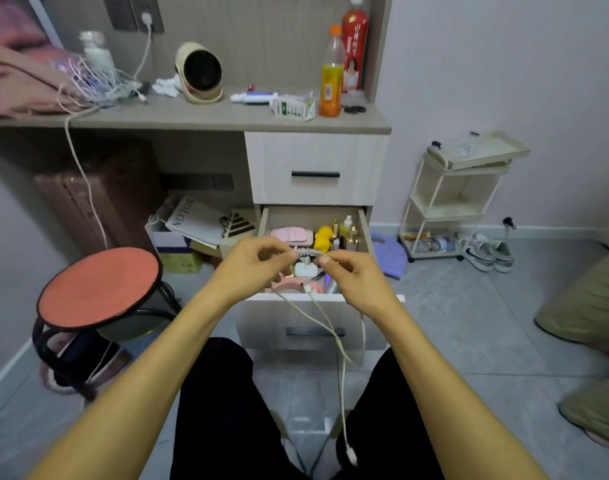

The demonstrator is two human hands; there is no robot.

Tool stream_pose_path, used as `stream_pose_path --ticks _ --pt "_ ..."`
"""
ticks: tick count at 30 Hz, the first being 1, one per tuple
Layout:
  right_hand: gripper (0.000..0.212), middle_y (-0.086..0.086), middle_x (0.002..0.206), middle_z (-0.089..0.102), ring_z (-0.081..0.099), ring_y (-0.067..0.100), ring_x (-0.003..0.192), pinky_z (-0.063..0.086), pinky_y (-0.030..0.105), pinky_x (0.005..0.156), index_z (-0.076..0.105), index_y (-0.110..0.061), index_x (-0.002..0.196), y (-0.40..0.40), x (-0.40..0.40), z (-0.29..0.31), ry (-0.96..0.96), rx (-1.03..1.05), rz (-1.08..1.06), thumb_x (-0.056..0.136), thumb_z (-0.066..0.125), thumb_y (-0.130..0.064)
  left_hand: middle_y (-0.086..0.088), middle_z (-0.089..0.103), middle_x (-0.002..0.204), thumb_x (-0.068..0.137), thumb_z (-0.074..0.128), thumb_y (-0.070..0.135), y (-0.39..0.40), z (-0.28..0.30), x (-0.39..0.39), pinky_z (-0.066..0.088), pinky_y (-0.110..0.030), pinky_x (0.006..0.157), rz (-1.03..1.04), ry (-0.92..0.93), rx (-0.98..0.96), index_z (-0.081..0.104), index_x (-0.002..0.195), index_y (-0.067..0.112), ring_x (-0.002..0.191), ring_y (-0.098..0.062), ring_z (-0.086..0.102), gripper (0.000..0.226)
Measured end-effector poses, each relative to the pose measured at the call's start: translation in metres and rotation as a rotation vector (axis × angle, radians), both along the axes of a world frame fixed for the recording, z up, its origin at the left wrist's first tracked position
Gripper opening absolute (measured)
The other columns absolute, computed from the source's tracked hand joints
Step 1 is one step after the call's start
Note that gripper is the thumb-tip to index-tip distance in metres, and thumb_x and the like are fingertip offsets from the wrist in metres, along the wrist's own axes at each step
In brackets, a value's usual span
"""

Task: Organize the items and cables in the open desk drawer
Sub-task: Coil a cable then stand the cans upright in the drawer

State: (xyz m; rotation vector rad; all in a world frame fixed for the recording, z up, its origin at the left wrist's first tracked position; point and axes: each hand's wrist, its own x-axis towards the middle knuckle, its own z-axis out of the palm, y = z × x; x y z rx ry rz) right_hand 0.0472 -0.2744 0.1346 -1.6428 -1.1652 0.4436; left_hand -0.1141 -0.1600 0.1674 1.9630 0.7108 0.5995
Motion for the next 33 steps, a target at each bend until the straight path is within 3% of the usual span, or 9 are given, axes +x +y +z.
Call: stream_pose_path --ticks 4,7,13,16,20,23,26,29,33 --pt "0.020 -0.013 0.050 0.050 0.042 0.008 0.046 0.037 0.026 0.052 0.071 -0.012 0.085 0.007 0.007 -0.031 0.117 -0.016 -0.053 0.096 0.059 -0.024 -0.002 0.052 0.054 0.099 0.055 0.026 0.008 -0.035 0.015 0.034 -0.021 0.042 0.065 -0.067 -0.237 0.063 0.074 0.007 0.046 -0.013 0.044 0.033" --pt "0.018 -0.006 0.046 0.038 0.031 0.014 0.040 0.032 0.024 0.043 0.070 -0.010 0.085 0.006 0.012 -0.062 0.383 -0.070 -0.100 0.096 0.059 -0.019 0.003 0.039 0.049 0.098 0.056 0.030 0.016 -0.069 0.015 0.020 -0.017 0.040 0.188 -0.148 -0.472 0.059 0.069 0.017 0.042 -0.011 0.030 0.032" --pt "0.017 0.000 0.045 0.033 0.027 0.015 0.036 0.032 0.022 0.036 0.067 -0.008 0.084 0.017 0.007 -0.087 0.509 -0.122 -0.082 0.096 0.059 -0.017 0.006 0.032 0.048 0.093 0.063 0.033 0.021 -0.092 0.003 0.021 -0.018 0.041 0.101 0.118 -0.363 0.072 0.083 0.012 0.042 -0.008 0.025 0.025" --pt "0.019 -0.004 0.044 0.036 0.028 0.014 0.038 0.030 0.022 0.038 0.064 -0.007 0.082 0.023 0.012 -0.093 0.496 -0.150 -0.074 0.094 0.062 -0.021 0.008 0.028 0.045 0.097 0.058 0.026 0.033 -0.090 0.006 0.014 -0.020 0.042 0.192 -0.038 -0.520 0.066 0.079 0.010 0.039 -0.007 0.021 0.025" --pt "0.017 -0.010 0.046 0.038 0.028 0.007 0.040 0.025 0.018 0.040 0.066 -0.014 0.084 0.029 0.017 -0.103 0.488 -0.165 -0.058 0.097 0.057 -0.020 0.008 0.031 0.042 0.104 0.041 0.023 0.060 -0.094 0.009 0.012 -0.016 0.029 0.377 -0.415 -1.169 0.051 0.081 0.009 0.030 -0.002 0.025 0.028" --pt "0.017 -0.005 0.056 0.040 0.031 0.007 0.043 0.026 0.019 0.040 0.068 -0.018 0.092 0.033 0.021 -0.105 0.499 -0.168 -0.020 0.099 0.053 -0.017 0.007 0.033 0.041 0.104 0.034 0.014 0.072 -0.095 0.008 0.017 -0.016 0.026 0.436 -0.609 -1.460 0.049 0.082 0.005 0.027 -0.002 0.030 0.028" --pt "0.015 -0.007 0.069 0.055 0.049 -0.001 0.050 0.039 0.016 0.054 0.066 -0.024 0.102 0.034 0.023 -0.104 0.374 -0.207 0.008 0.098 0.054 -0.016 0.003 0.040 0.046 0.102 0.030 0.004 0.067 -0.092 0.022 0.020 -0.014 0.028 0.503 -0.711 -1.548 0.050 0.083 0.003 0.029 -0.003 0.035 0.027" --pt "0.017 -0.009 0.073 0.061 0.056 0.003 0.065 0.051 0.031 0.066 0.065 -0.031 0.104 0.034 0.016 -0.104 0.315 -0.235 0.050 0.097 0.056 -0.019 -0.005 0.049 0.066 0.100 0.028 -0.003 0.049 -0.091 0.038 0.033 -0.012 0.035 0.530 -0.737 -1.519 0.050 0.087 -0.001 0.043 -0.004 0.043 0.025" --pt "0.035 -0.009 0.081 0.059 0.060 0.011 0.071 0.056 0.039 0.073 0.054 -0.036 0.120 0.032 0.009 -0.103 0.315 -0.186 0.021 0.096 0.053 -0.010 -0.005 0.050 0.053 0.100 0.030 -0.003 0.035 -0.090 0.043 0.039 -0.012 0.040 0.472 -0.738 -1.482 0.053 0.086 -0.003 0.049 -0.006 0.042 0.027"
